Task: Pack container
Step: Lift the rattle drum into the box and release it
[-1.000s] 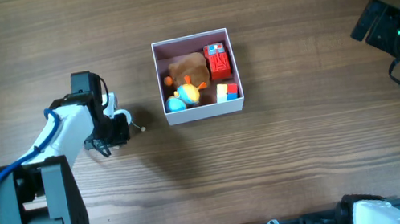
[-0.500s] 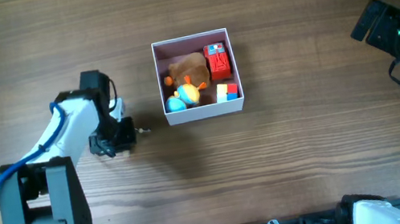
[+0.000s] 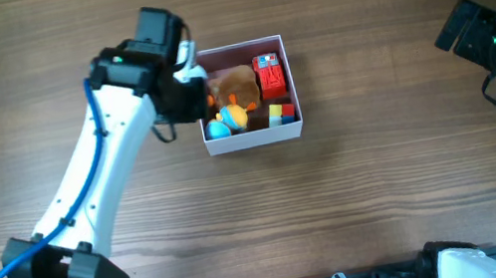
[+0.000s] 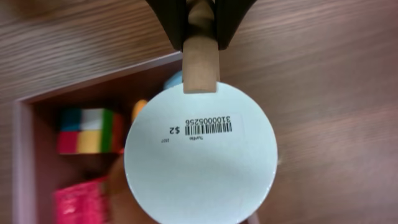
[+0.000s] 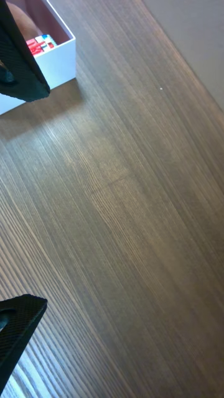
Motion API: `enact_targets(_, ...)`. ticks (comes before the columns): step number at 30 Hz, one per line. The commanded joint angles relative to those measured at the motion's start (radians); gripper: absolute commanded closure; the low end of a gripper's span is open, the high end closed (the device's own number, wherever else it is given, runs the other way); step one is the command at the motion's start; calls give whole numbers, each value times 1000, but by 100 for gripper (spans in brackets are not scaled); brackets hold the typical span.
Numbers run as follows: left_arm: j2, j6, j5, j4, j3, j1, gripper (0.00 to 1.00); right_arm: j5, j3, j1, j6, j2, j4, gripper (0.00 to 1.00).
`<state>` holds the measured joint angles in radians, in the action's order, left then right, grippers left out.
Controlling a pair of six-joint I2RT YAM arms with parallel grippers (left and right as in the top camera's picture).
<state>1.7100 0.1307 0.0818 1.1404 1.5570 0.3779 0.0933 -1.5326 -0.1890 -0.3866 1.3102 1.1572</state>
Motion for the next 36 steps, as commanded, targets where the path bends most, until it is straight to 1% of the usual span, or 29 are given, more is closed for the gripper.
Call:
enact_targets(1,-5,16,22,-68,14,88,96,-9,-12,-1,18,10,-1,0)
enact_targets(2,0,17,22,-112,14,122,96,-9,-12,-1,18,10,-1,0)
enact_targets(7,40,55,-49,-195,14,197,96,-9,-12,-1,18,10,-1,0)
enact_targets(18,222,84,-64,-234,14,219,96,-9,-12,-1,18,10,-1,0)
enact_targets(21,259,88,-60,-232,14,219,96,-9,-12,-1,18,10,-1,0)
enact_targets(26,293,88,-7,-222,14,224,96,-9,-12,-1,18,10,-1,0)
enact_targets(29,293,92,-7,-205,14,231,93,-9,-12,-1,18,10,-1,0)
enact_targets(31,292,121,-7,-183,14,231,93,-9,-12,-1,18,10,-1,0)
enact_targets(32,291,141,-5,-166,14,232,96,-9,-12,-1,18,10,-1,0)
enact_targets(36,279,147,-4,-126,14,239,96,-9,-12,-1,18,10,-1,0)
